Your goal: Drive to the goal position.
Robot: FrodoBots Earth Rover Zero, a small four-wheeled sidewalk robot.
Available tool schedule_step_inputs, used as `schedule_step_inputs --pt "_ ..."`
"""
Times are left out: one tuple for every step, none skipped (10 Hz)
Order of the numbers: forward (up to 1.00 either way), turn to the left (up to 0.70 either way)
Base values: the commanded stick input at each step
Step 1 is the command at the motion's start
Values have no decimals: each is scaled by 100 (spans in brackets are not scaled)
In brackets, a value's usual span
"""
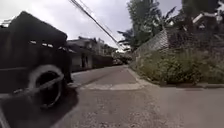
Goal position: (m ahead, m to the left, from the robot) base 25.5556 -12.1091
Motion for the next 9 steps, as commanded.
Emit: schedule_step_inputs --pt "70 1" --pt "70 1" --pt "70 1" --pt "70 1" --pt "70 1" --pt "70 1" --pt "70 1" --pt "70 1" --pt "70 1"
